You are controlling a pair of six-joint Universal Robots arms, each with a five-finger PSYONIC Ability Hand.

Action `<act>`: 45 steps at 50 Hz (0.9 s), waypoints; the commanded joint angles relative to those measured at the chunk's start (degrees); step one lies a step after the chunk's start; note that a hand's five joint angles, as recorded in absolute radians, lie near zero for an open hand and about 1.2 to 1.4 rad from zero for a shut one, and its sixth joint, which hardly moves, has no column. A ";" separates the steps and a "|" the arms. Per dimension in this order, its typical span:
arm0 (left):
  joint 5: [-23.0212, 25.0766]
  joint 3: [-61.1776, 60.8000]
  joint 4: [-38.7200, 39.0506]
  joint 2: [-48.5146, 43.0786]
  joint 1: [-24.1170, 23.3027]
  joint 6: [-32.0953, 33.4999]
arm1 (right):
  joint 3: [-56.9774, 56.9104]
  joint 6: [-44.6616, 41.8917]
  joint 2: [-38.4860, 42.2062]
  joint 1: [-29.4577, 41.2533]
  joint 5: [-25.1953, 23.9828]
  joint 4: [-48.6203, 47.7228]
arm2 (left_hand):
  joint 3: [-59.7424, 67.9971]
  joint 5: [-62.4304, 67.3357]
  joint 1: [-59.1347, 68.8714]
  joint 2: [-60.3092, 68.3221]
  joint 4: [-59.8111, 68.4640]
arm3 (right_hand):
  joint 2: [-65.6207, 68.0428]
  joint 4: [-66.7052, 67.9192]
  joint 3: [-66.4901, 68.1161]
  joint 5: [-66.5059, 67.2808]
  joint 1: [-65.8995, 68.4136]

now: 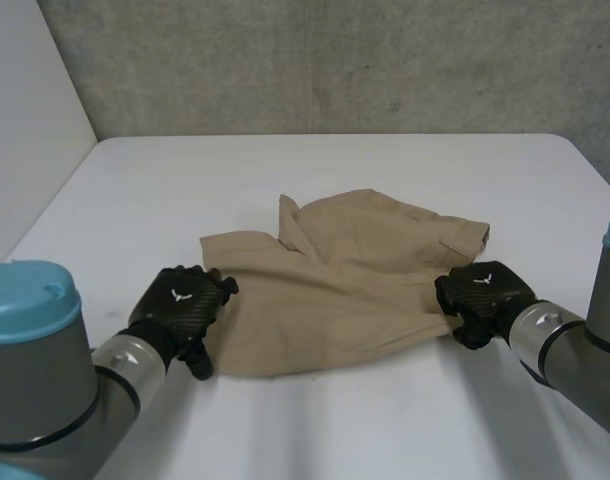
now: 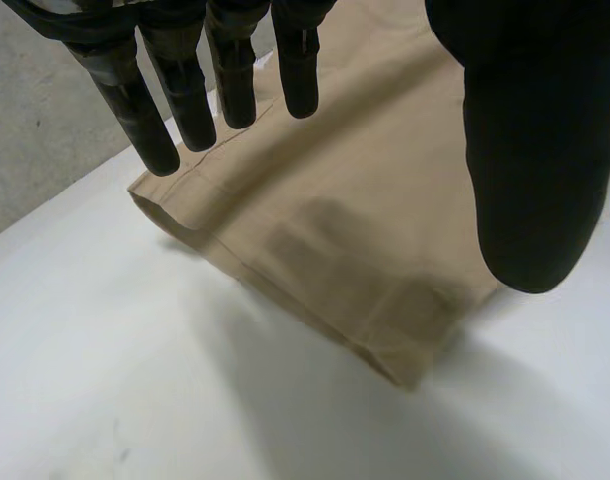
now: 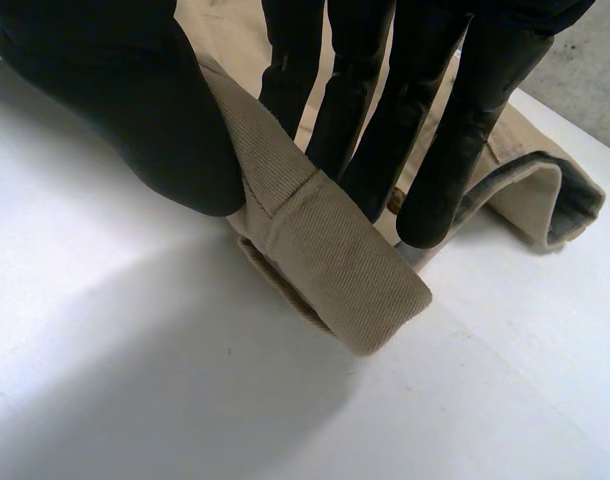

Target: Fold the shorts.

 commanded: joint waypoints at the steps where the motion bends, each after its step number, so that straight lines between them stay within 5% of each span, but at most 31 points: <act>1: -1.62 -1.58 -0.50 1.96 -1.33 -6.27 | 0.01 0.28 0.03 0.15 0.18 -0.09 | 1.99 2.78 2.71 2.33 2.48 | 12.54 11.72 12.34 13.68 25.03; 29: -4.61 2.82 4.07 -10.70 -3.35 -5.84 | 0.01 3.71 0.02 -0.29 0.09 -0.09 | 17.12 17.91 17.84 17.46 17.61 | 12.54 11.72 12.34 13.68 25.03; 45: -4.61 7.30 5.03 -14.04 -3.27 -4.96 | 0.01 3.80 -0.06 -0.47 0.18 -0.53 | 50.23 51.02 50.95 50.57 50.72 | 12.54 11.72 12.34 13.68 25.03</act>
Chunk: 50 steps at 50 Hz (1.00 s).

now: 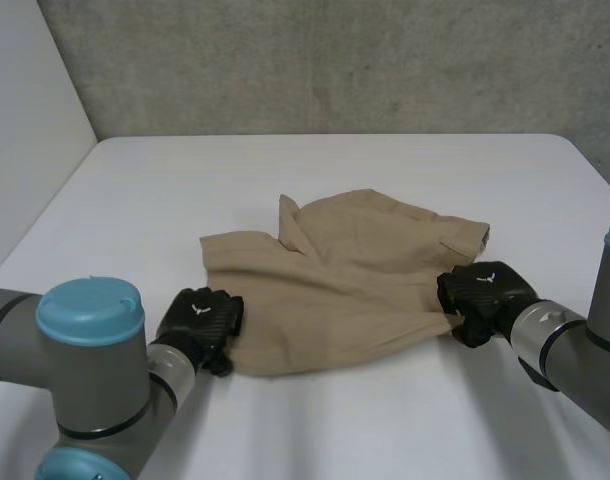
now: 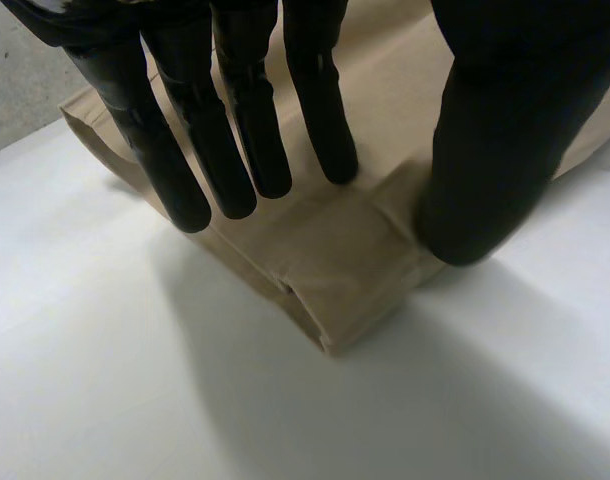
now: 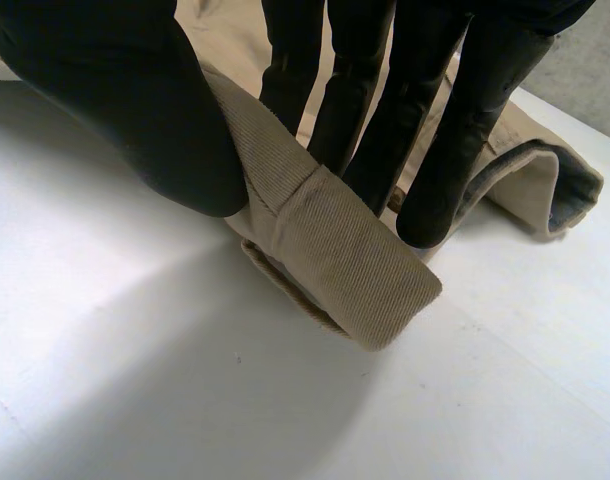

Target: Fold the shorts.

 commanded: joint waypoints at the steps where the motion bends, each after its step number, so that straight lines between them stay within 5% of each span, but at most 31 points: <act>1: 0.05 2.49 0.15 -1.09 0.09 0.88 | -0.01 0.07 -0.01 -0.12 0.00 -0.31 | 28.76 29.23 28.14 28.29 28.75 | 12.55 11.72 12.34 13.44 25.03; 2: 0.05 3.27 0.41 -1.09 0.17 1.06 | -0.18 0.25 -0.01 -0.12 0.00 -0.31 | 35.95 36.41 35.32 35.47 35.94 | 12.55 11.72 12.34 13.44 25.03; 11: -0.39 6.71 1.38 -1.35 0.96 3.60 | -1.50 0.69 -0.19 -0.12 0.27 0.31 | 36.02 36.49 35.39 35.55 36.01 | 12.55 11.72 12.34 13.44 25.03; 16: -0.39 5.74 1.21 0.66 1.40 4.31 | -2.64 -2.38 -1.77 -0.03 0.27 4.34 | 36.02 36.49 35.39 35.55 36.01 | -2.69 -3.51 -2.90 -1.80 9.79; 20: -0.31 4.07 1.03 4.27 1.67 4.31 | -2.55 -6.95 -2.74 -0.03 0.35 7.07 | 36.02 36.49 35.39 35.55 36.01 | 0.81 -0.01 0.60 1.71 13.30; 21: -0.22 3.55 1.03 5.32 1.84 4.31 | -2.47 -8.35 -2.65 -0.03 0.27 7.34 | 36.02 36.49 35.39 35.55 36.01 | 12.43 11.61 12.22 13.32 24.91; 26: -0.13 2.31 -0.20 8.84 1.67 4.66 | -3.17 -11.17 -3.09 0.15 0.70 7.95 | 36.02 36.49 35.39 35.55 36.01 | 12.55 11.72 12.34 13.44 25.03; 30: -0.13 2.40 -4.32 16.30 1.67 7.12 | -6.06 -12.14 -6.41 0.15 1.32 9.27 | 36.02 36.49 35.39 35.55 36.01 | 12.55 11.72 12.34 13.44 25.03; 36: 0.05 9.05 -7.76 36.58 1.93 11.51 | -18.07 -12.49 -23.54 0.15 1.23 14.53 | 36.02 36.49 35.39 35.55 36.01 | 12.55 11.72 12.34 13.44 25.03; 40: -0.22 16.18 -9.34 42.67 2.02 11.52 | -26.80 -12.40 -25.85 -0.12 0.53 17.70 | 36.02 36.49 35.39 35.55 36.01 | 12.55 11.72 12.34 13.44 25.03; 50: -0.39 25.69 -14.00 35.06 2.02 11.43 | -33.67 -12.49 -22.71 0.05 1.06 19.29 | 36.02 36.49 35.39 35.55 36.01 | 12.55 11.72 12.34 13.44 25.03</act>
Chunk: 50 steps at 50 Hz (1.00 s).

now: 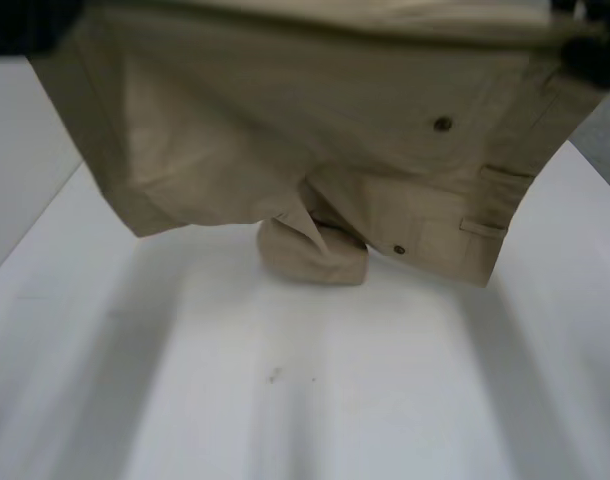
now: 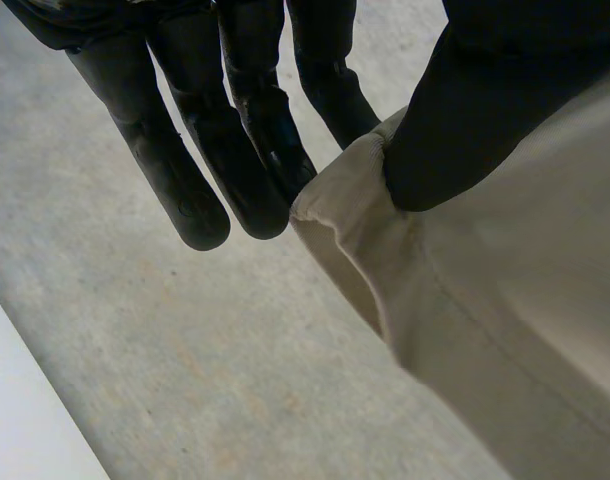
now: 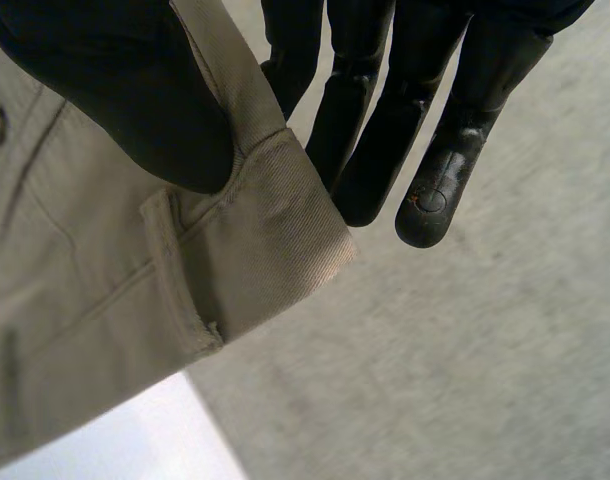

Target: Fold the shorts.

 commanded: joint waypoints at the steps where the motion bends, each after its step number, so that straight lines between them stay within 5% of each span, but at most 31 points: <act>1: -0.10 4.65 -2.12 -9.06 0.04 -0.17 | -1.35 -0.03 5.09 0.63 0.28 0.56 | 12.46 14.39 15.40 11.56 11.61 | 12.39 11.59 12.46 13.92 25.13; 13: -0.27 13.26 -1.77 -38.05 0.48 0.36 | -3.72 0.14 25.83 6.96 3.96 -3.56 | 12.46 14.39 15.40 11.56 11.61 | 12.39 11.59 12.46 13.92 25.13; 21: -2.82 27.05 -0.02 -54.41 2.33 2.02 | -7.93 -0.47 39.45 8.45 9.50 -16.64 | 12.46 14.39 15.40 11.56 11.61 | 12.39 11.59 12.46 13.92 25.13; 25: -5.63 37.84 3.57 -61.26 1.81 8.51 | -12.14 -2.40 44.29 9.16 10.91 -27.17 | 12.46 14.39 15.40 11.56 11.61 | 12.39 11.59 12.46 13.92 25.13; 31: -8.19 51.04 17.96 -62.77 0.92 13.63 | -19.18 -5.39 45.19 9.51 10.74 -46.67 | 12.46 14.39 15.40 11.56 11.61 | 12.39 11.59 12.46 13.92 25.13; 38: -5.55 51.68 33.81 -55.40 0.84 12.76 | -22.09 -5.31 40.01 9.86 9.59 -62.35 | 12.46 14.39 15.40 11.56 11.61 | 12.39 11.59 12.46 13.92 25.13; 50: -5.29 33.33 29.87 -50.38 2.33 4.76 | -16.57 -5.04 40.87 10.39 8.98 -50.70 | 12.46 14.39 15.40 11.56 11.61 | 12.39 11.59 12.46 13.92 25.13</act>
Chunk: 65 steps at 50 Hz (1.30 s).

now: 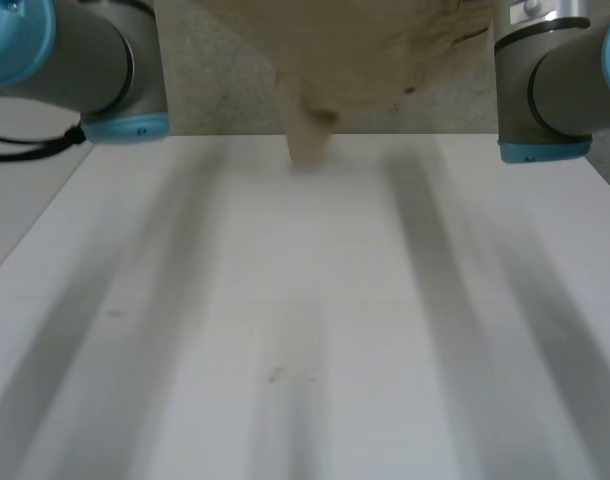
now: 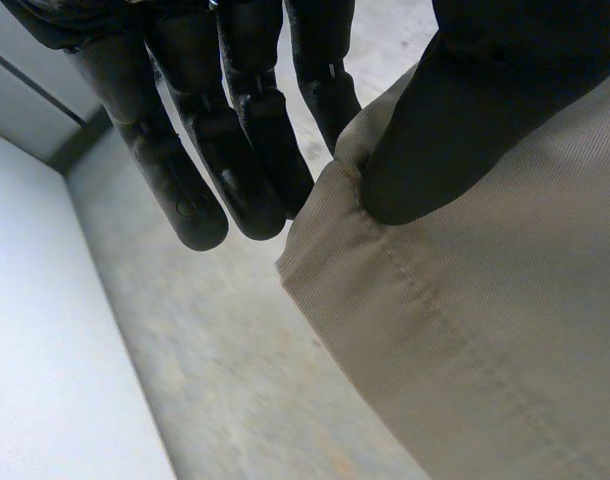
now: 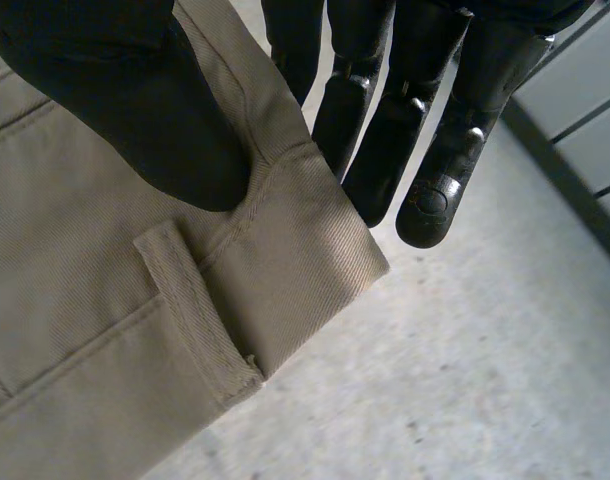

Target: Fold the shorts.

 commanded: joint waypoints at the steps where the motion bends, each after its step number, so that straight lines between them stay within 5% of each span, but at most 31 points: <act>1: 0.53 -19.56 -3.07 4.74 1.98 -5.99 | 5.29 0.12 2.20 0.02 -0.64 11.66 | 11.68 13.59 15.40 11.40 11.36 | 12.39 11.52 11.71 13.10 24.20; 17: 0.79 -52.39 -5.96 0.80 0.41 -6.53 | 22.51 -0.32 11.35 -0.34 -2.67 29.42 | 11.68 13.59 15.40 11.40 11.36 | 12.39 11.52 11.71 13.10 24.20; 27: 0.88 -61.71 -17.29 10.54 -0.47 -6.44 | 32.62 0.30 1.25 -0.69 -2.05 37.85 | 11.68 13.59 15.40 11.40 11.36 | 12.39 11.52 11.71 13.10 24.20; 38: 0.97 -74.28 -37.33 27.77 -0.91 -6.18 | 41.59 -1.02 -7.64 -1.92 -2.31 57.36 | 11.68 13.59 15.40 11.40 11.36 | 12.39 11.52 11.71 13.10 24.20; 47: 2.28 -79.03 -44.99 31.29 -3.72 -5.39 | 50.55 -11.29 -13.35 -4.55 -2.49 65.64 | 11.68 13.59 15.40 11.40 11.36 | 12.39 11.52 11.71 13.10 24.20; 50: 2.46 -77.80 -44.82 31.21 -3.90 -4.60 | 51.17 -11.74 -13.35 -4.56 -2.49 65.20 | -24.49 -22.58 -20.77 -24.77 -24.81 | 12.39 11.52 11.71 13.10 24.20; 51: 2.46 -76.15 -44.64 31.12 -3.64 -3.29 | 51.43 -11.65 -13.35 -4.47 -2.58 64.76 | -49.45 -47.53 -45.72 -49.72 -49.76 | 12.39 11.52 11.71 13.10 24.20; 52: 2.46 -74.91 -44.64 30.86 -3.64 -2.32 | 51.52 -11.65 -13.27 -4.47 -2.58 64.50 | -55.86 -53.94 -52.13 -56.13 -56.17 | 12.39 11.52 11.71 13.10 24.20; 59: 3.08 -59.82 -38.77 24.37 -3.46 10.93 | 51.52 -11.39 -13.27 -4.29 -2.58 59.33 | -57.27 -55.36 -53.55 -57.55 -57.59 | 12.39 11.52 11.71 13.10 24.20; 65: 6.23 -45.56 -31.99 12.59 -3.37 13.34 | 52.23 -10.86 -13.18 -4.64 -2.40 55.71 | -55.42 -53.50 -51.69 -55.69 -55.73 | 12.39 11.52 11.71 13.10 24.20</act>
